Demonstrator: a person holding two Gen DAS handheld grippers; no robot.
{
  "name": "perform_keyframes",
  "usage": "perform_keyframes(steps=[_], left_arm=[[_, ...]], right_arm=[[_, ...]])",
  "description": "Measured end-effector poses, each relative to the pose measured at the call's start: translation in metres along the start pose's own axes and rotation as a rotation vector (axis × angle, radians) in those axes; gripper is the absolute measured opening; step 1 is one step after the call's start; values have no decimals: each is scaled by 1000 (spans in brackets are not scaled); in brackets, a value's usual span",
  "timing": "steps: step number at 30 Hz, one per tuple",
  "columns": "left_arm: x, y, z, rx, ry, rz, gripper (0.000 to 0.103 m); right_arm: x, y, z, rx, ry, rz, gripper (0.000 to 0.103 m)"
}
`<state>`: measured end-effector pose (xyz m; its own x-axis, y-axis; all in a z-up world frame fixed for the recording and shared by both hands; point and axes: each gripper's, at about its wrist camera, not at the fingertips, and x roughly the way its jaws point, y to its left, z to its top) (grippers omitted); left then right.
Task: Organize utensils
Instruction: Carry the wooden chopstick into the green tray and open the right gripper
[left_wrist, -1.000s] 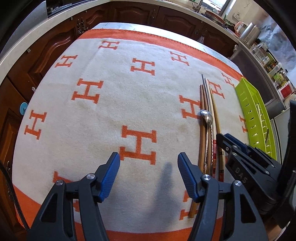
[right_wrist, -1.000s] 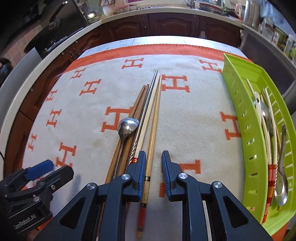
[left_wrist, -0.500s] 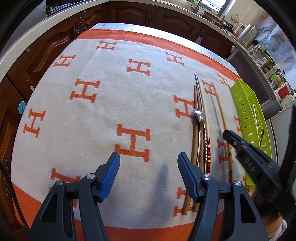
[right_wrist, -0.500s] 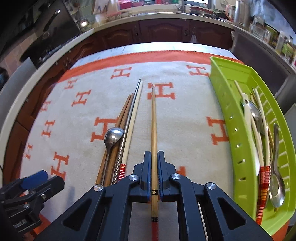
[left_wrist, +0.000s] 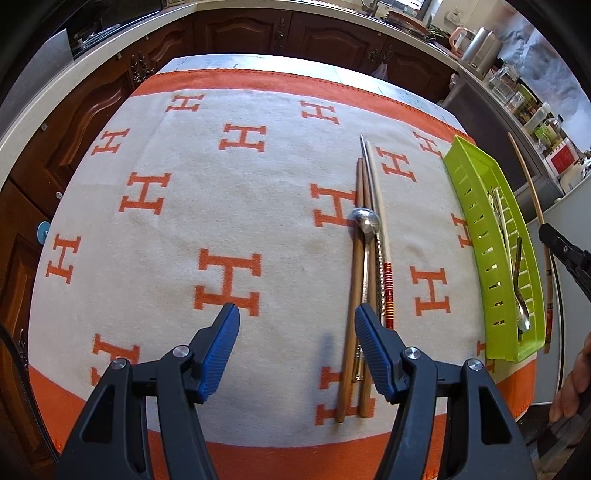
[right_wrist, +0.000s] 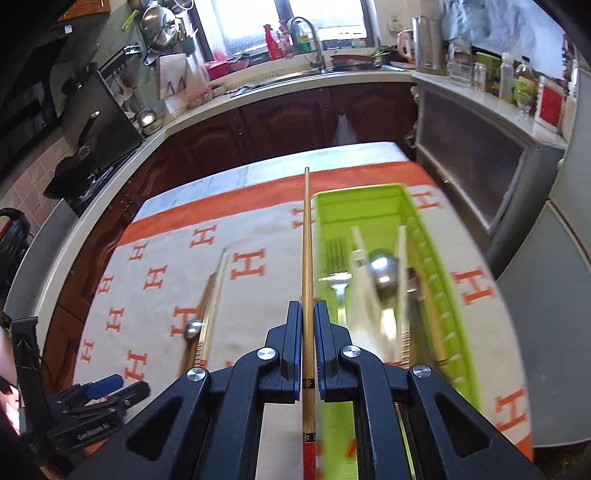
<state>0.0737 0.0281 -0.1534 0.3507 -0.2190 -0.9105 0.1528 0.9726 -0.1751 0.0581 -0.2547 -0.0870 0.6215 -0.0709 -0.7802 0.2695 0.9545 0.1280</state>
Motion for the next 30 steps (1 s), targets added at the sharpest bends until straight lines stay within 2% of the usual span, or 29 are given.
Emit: perform_keyframes(steps=[5,9,13,19,30], left_arm=[[2,-14,6,18,7,-22,63],[8,-22,13,9,41,-82,49],[18,-30,22,-18,85,-152,41],[35,-43,40,-75,129,-224,32],[58,-64,57,-68,120,-143,26]], right_arm=[[5,-44,1,27,14,-56,6],[16,-67,-3,26,37,-88,6],[23,-79,-8,68,36,-64,14],[20,-84,-10,134,12,22,15],[12,-96,-15,194,-2,53,15]])
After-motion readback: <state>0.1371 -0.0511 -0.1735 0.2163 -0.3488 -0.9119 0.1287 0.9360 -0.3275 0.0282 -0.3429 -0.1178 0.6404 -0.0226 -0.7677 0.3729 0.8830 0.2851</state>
